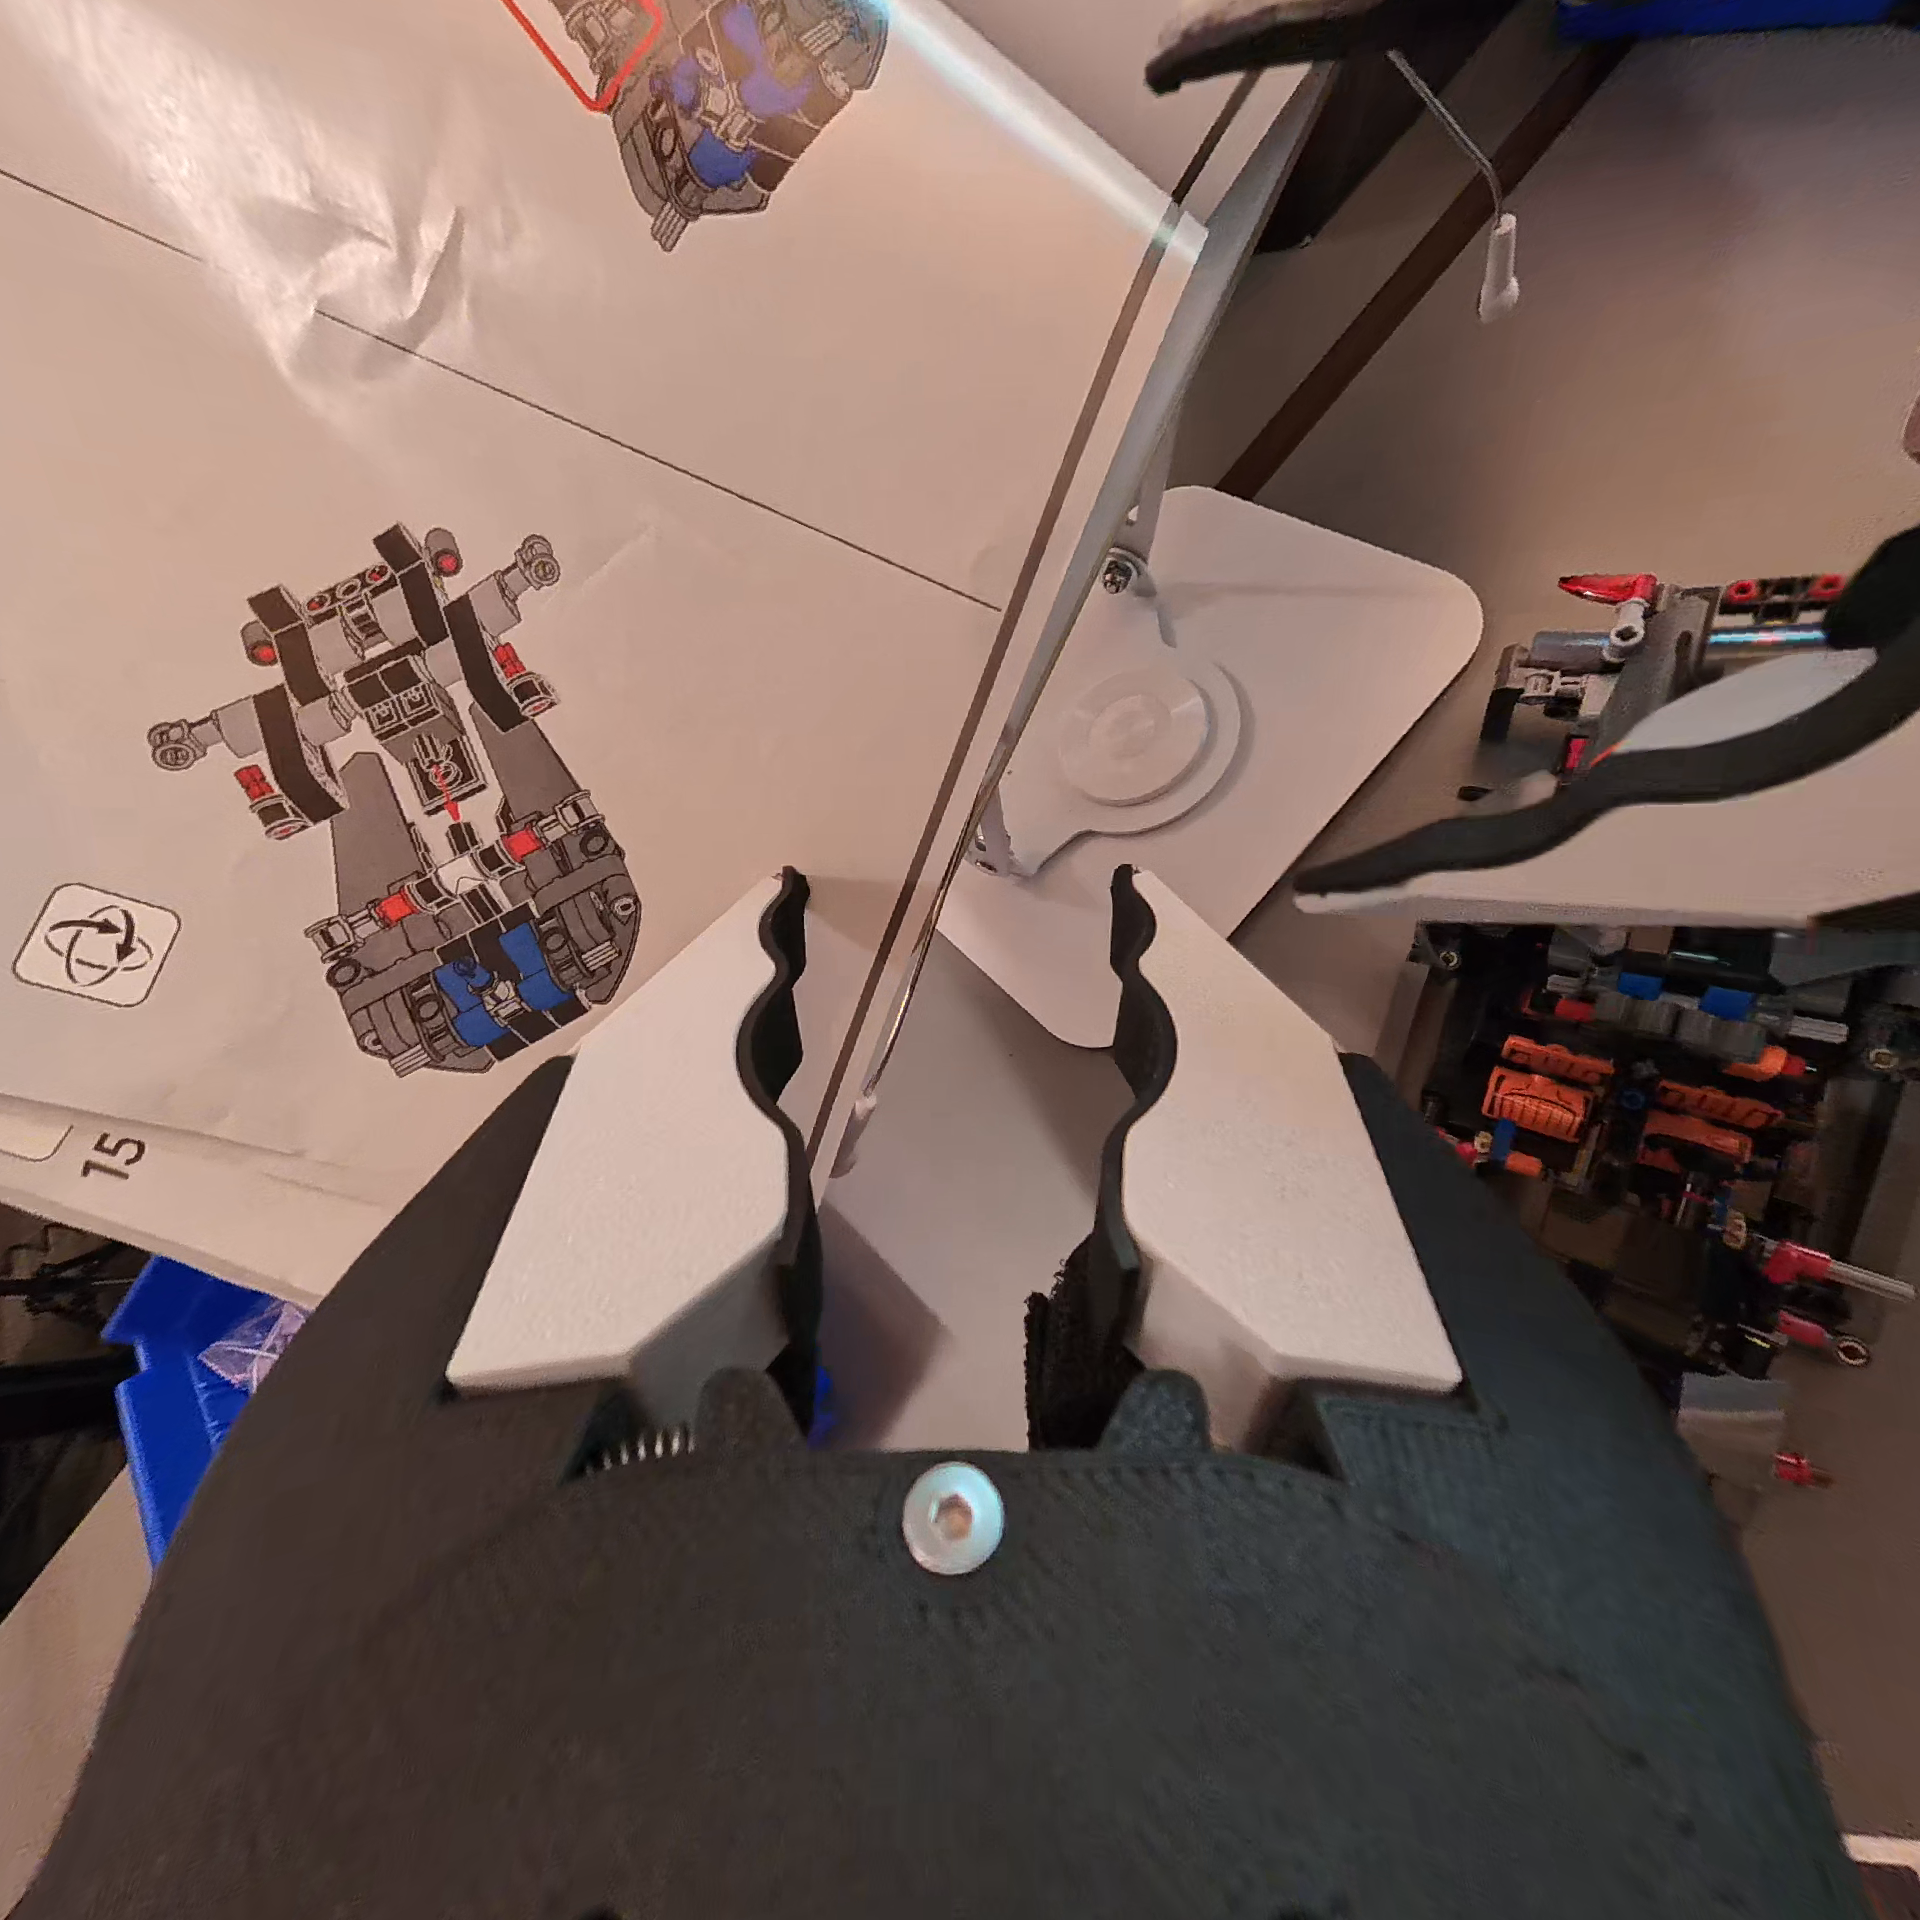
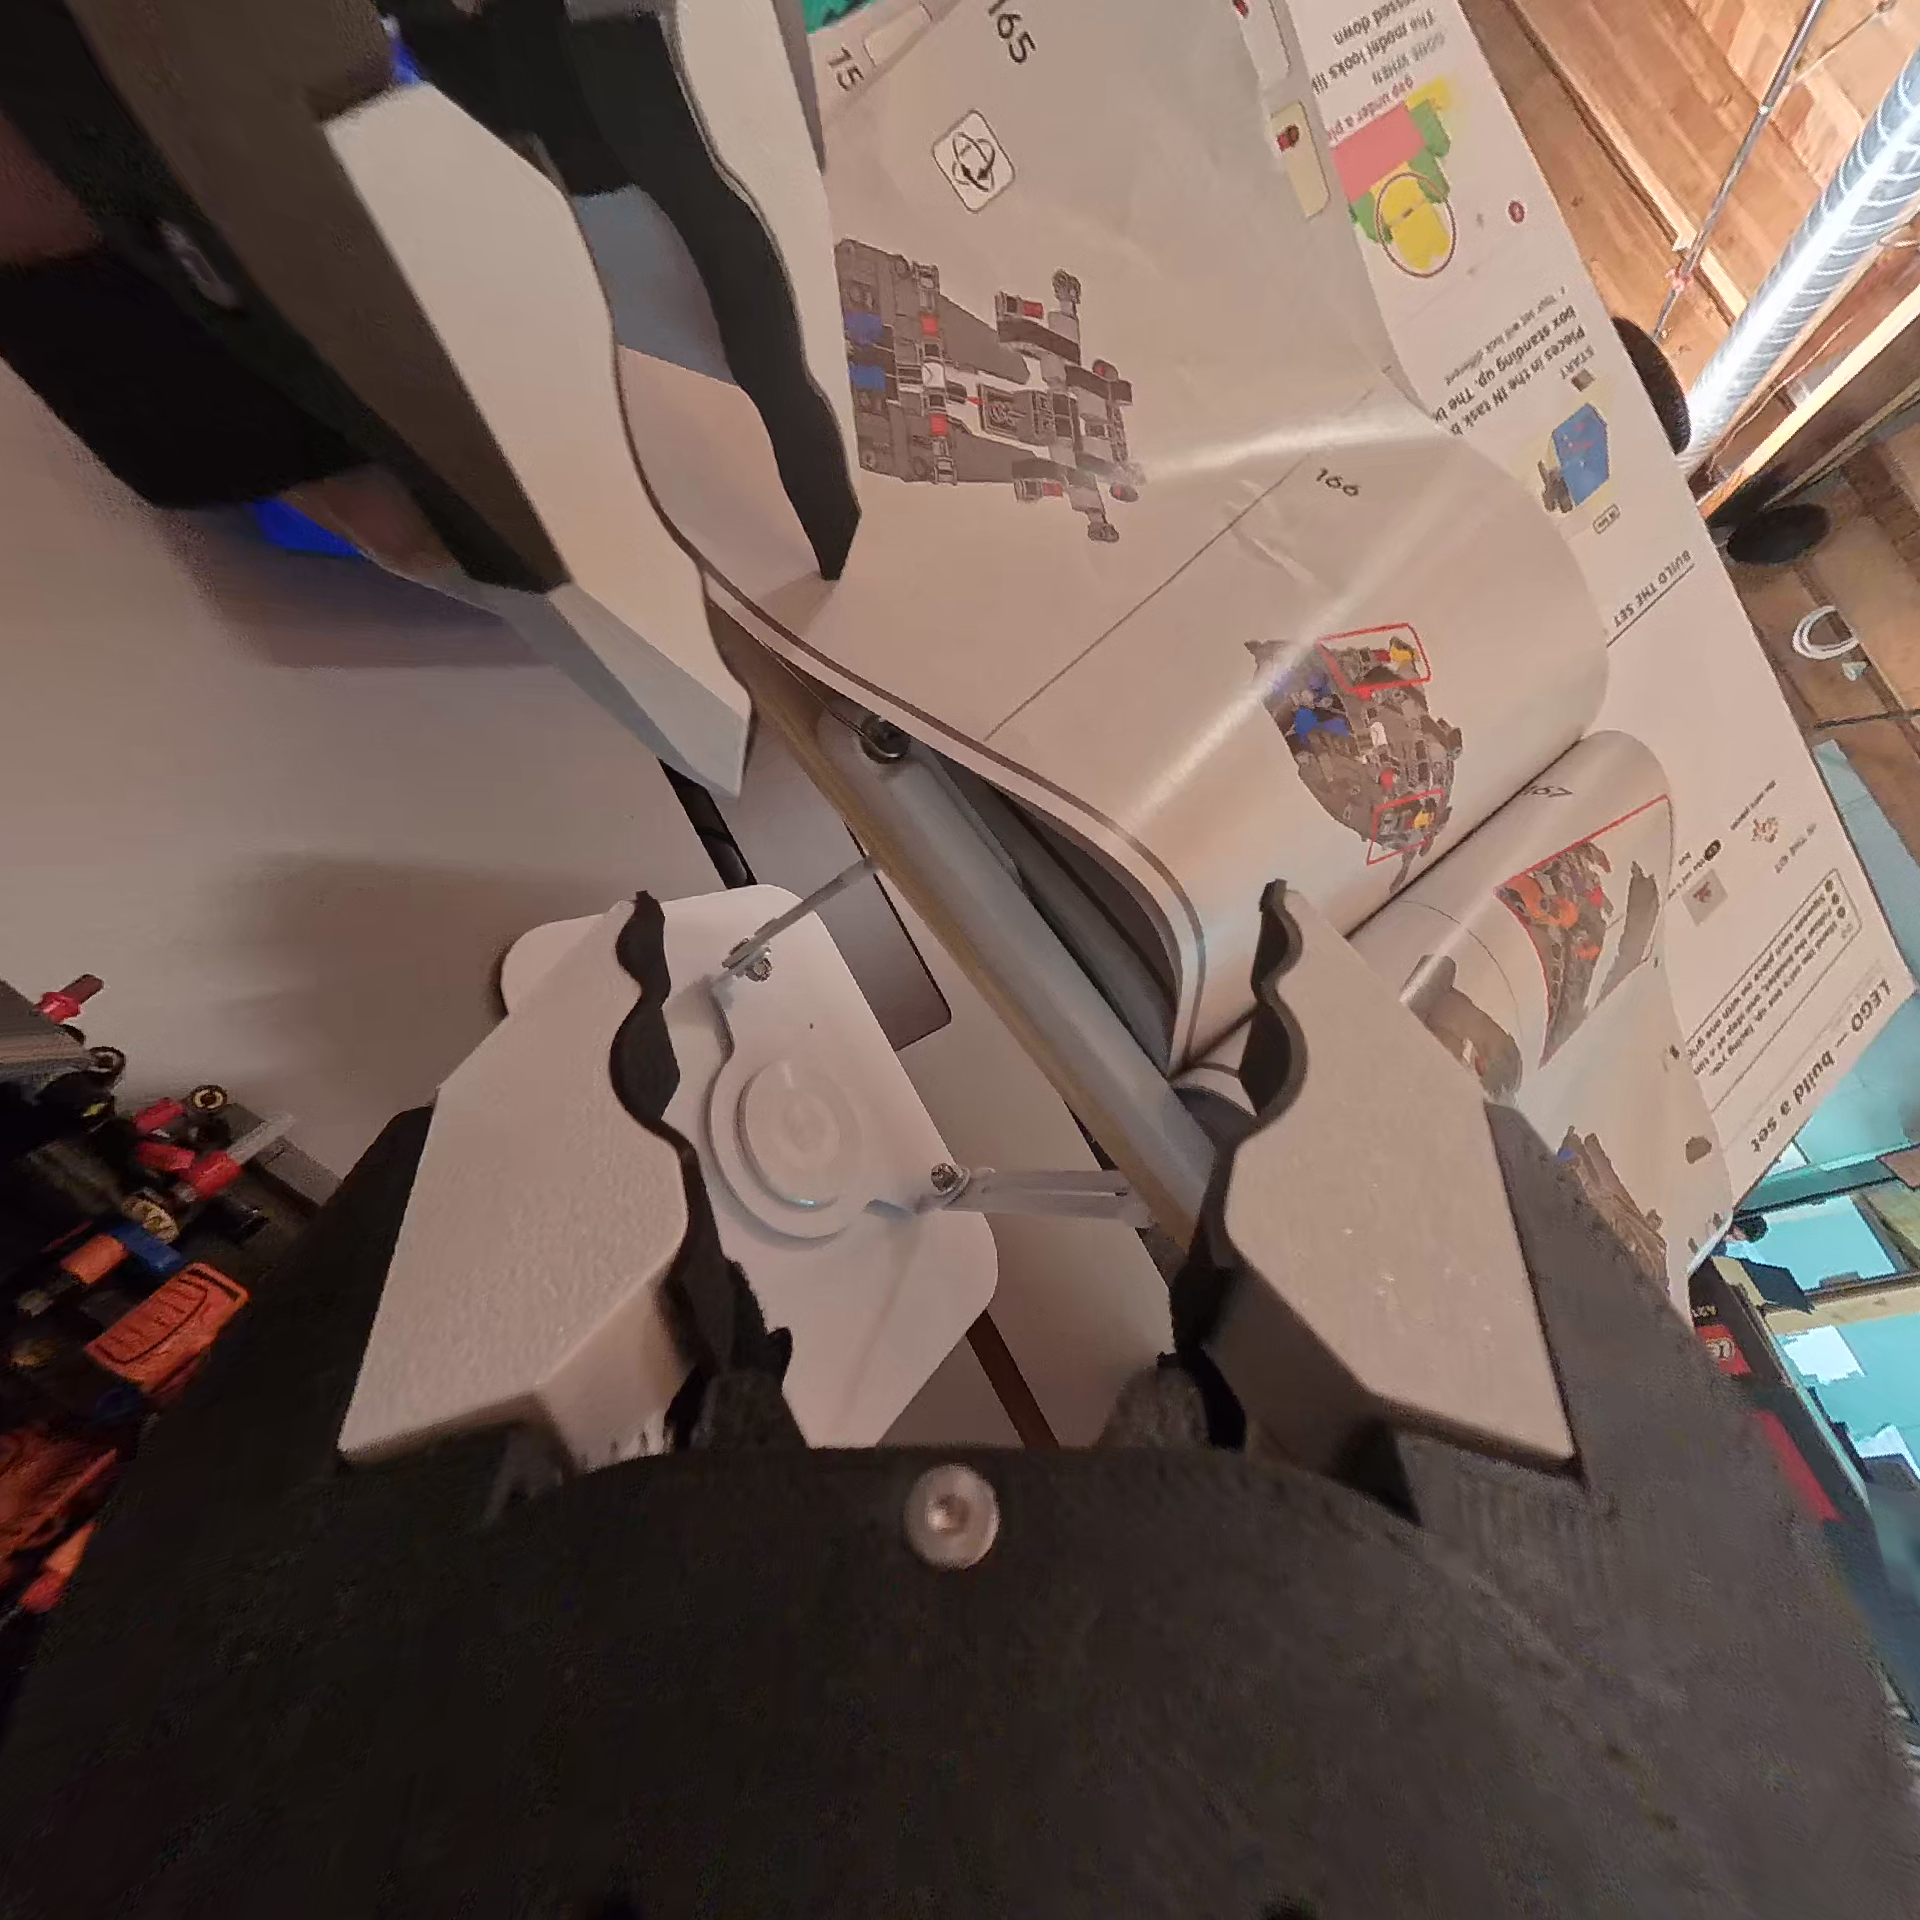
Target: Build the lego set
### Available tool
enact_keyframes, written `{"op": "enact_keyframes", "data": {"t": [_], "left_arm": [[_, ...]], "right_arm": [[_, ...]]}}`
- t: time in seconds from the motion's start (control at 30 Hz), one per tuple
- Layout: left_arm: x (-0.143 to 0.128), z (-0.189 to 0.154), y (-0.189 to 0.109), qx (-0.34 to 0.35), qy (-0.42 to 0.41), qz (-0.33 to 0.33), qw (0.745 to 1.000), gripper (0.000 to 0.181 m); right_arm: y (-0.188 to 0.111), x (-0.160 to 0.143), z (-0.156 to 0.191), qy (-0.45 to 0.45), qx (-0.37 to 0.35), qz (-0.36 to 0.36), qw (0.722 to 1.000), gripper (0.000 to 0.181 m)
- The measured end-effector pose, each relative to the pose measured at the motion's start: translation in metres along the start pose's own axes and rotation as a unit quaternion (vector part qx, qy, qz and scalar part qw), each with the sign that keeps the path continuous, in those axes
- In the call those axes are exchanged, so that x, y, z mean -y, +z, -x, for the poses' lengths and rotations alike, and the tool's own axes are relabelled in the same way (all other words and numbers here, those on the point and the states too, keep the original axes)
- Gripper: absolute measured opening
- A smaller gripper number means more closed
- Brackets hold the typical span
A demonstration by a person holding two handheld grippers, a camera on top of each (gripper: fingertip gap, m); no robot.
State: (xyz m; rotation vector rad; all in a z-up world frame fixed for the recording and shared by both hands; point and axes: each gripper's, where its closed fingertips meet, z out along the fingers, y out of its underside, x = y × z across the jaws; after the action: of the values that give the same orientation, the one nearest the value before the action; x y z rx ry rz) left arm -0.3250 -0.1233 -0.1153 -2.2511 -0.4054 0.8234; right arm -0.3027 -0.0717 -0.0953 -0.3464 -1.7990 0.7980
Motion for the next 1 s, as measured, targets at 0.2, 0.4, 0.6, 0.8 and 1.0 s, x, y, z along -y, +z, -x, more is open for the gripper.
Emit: {"op": "enact_keyframes", "data": {"t": [0.2,0.4,0.6,0.8,1.0], "left_arm": [[-0.001,0.019,-0.015,0.025,-0.022,-0.018,0.999,0.058],[-0.008,0.038,-0.025,0.054,-0.049,-0.019,0.997,0.062],[-0.001,0.03,-0.023,0.044,-0.042,-0.022,0.998,0.062],[0.025,0.02,-0.044,0.038,-0.033,-0.063,0.997,0.061],[0.028,0.009,-0.054,0.026,-0.017,-0.061,0.998,0.061]], "right_arm": [[-0.021,0.034,0.02,-0.013,0.019,-0.032,0.999,0.11],[-0.058,0.051,0.058,0.003,0.076,-0.046,0.996,0.111],[-0.101,0.049,0.082,0.035,0.105,-0.036,0.993,0.11],[-0.127,0.02,0.074,0.068,0.093,0.003,0.993,0.103],[-0.126,0.005,0.036,0.096,0.05,0.03,0.994,0.101]]}}
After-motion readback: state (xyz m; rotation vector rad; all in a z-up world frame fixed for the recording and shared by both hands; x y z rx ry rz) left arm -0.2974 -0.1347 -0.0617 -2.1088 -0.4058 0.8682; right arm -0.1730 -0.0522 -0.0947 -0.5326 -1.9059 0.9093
